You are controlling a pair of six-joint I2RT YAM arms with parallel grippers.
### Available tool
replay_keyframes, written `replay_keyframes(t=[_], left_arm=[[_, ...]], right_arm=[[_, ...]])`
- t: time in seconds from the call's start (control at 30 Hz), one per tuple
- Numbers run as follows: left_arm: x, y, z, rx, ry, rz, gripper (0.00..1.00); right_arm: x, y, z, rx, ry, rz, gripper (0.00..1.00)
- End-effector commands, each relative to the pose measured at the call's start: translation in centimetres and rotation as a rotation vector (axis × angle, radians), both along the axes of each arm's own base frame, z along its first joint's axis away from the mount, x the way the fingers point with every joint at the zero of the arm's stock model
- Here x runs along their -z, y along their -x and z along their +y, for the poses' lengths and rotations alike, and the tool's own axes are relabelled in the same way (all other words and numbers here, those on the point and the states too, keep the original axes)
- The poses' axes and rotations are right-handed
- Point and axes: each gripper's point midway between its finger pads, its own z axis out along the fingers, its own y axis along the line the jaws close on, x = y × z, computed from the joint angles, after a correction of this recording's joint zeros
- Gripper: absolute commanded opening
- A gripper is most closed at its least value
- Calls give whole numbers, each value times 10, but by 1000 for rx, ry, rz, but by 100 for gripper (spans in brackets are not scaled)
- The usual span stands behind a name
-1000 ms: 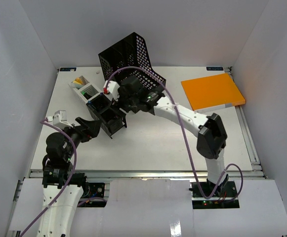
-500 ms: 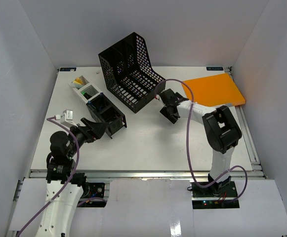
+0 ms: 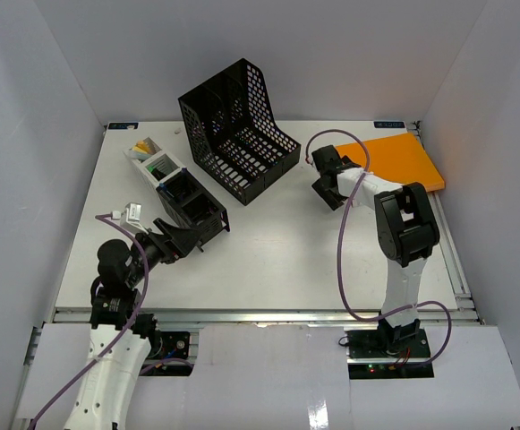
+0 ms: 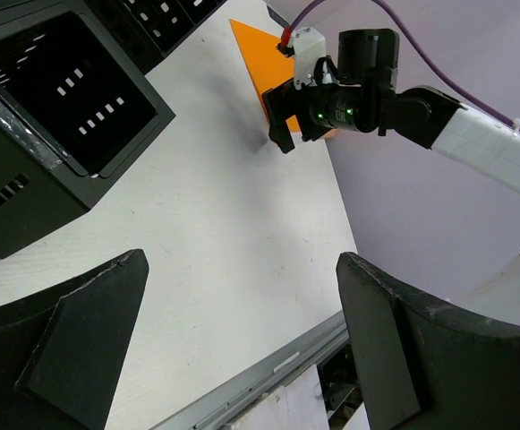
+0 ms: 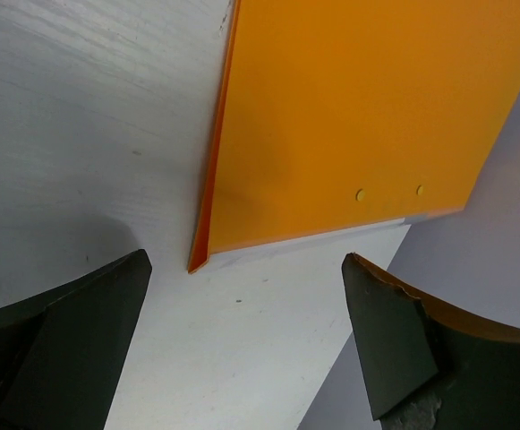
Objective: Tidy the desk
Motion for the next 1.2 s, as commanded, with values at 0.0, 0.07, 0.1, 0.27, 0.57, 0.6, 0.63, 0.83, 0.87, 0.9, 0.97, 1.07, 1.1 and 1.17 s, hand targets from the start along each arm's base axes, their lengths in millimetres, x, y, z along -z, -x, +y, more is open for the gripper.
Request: replay_keyframes(t=[0.0, 0.07, 0.1, 0.27, 0.57, 0.6, 0.63, 0.83, 0.87, 0.9, 0.97, 1.07, 1.1, 1.17], left_arm=[[-7, 3, -3, 27, 11, -32, 98], [-6, 3, -3, 28, 12, -32, 98], [-6, 3, -3, 28, 12, -31, 98], [-4, 4, -4, 29, 15, -29, 98], [-3, 5, -4, 34, 14, -32, 98], [-3, 6, -4, 34, 14, -32, 98], [-3, 6, -4, 35, 14, -31, 98], [-4, 6, -6, 42, 22, -29, 98], [-4, 6, -6, 45, 24, -29, 98], [-4, 7, -7, 52, 26, -31, 98], [-5, 6, -8, 62, 31, -31, 98], [-6, 5, -11, 75, 40, -28, 98], [-7, 4, -11, 79, 43, -30, 98], [-8, 3, -12, 87, 48, -30, 98]], right_arm=[[3, -11, -4, 26, -9, 1, 92], [2, -13, -4, 30, -9, -4, 91], [2, -14, -4, 32, -8, -6, 90], [-1, -17, -6, 48, 9, -22, 89], [-8, -22, -13, 74, 39, -63, 86], [-7, -23, -14, 77, 41, -66, 86], [-7, -24, -15, 80, 42, -68, 86], [0, -27, -28, 125, 45, -65, 85], [1, -27, -32, 137, 46, -65, 85], [1, -27, -34, 142, 47, -67, 84], [-1, -28, -40, 158, 42, -72, 82], [-6, -28, -50, 179, 36, -82, 77], [-8, -28, -52, 183, 35, -85, 76], [-12, -28, -56, 190, 29, -93, 72]])
